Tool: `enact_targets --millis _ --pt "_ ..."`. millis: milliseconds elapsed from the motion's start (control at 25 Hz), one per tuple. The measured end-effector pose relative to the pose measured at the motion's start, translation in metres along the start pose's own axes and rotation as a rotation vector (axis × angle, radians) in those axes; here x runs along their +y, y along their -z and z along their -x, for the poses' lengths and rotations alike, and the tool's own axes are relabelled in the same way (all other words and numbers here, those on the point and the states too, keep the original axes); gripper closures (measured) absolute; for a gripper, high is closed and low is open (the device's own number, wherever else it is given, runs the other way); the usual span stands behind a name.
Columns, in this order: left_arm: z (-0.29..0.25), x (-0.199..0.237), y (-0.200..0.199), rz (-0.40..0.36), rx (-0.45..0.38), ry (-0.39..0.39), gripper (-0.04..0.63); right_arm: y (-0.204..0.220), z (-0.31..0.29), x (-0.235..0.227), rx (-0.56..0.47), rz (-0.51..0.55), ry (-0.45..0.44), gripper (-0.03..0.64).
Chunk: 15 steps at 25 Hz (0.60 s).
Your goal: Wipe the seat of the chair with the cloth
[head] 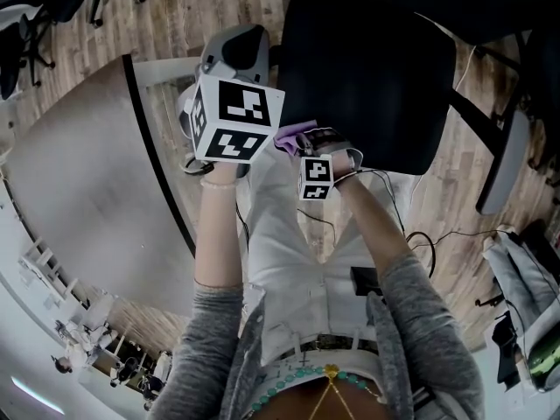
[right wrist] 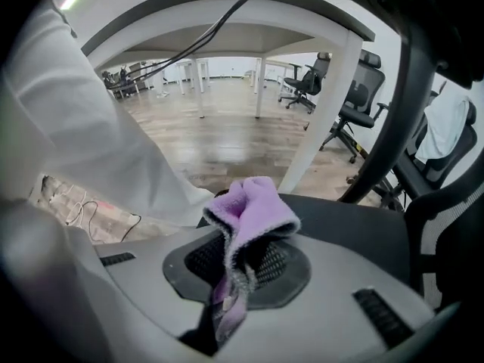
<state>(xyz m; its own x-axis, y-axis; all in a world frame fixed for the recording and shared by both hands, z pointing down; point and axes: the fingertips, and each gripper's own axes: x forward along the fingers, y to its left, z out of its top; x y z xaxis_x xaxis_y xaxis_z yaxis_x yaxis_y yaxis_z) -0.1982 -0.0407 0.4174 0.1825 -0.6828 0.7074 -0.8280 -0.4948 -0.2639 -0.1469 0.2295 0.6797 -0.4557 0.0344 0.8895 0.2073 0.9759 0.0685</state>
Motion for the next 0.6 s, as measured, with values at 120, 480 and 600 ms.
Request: enact_targets --millis 120,480,600 --pt "0.002 0.001 0.001 -0.004 0.003 -0.004 0.598 0.0 -0.002 0.002 -0.017 -0.028 -0.002 0.569" --pt "0.0 -0.001 0.001 -0.005 0.006 -0.006 0.598 0.006 0.002 0.002 -0.014 -0.089 -0.028 0.569" --pt "0.001 -0.001 0.001 -0.006 0.006 -0.008 0.598 0.012 0.003 0.005 -0.004 -0.099 -0.035 0.569"
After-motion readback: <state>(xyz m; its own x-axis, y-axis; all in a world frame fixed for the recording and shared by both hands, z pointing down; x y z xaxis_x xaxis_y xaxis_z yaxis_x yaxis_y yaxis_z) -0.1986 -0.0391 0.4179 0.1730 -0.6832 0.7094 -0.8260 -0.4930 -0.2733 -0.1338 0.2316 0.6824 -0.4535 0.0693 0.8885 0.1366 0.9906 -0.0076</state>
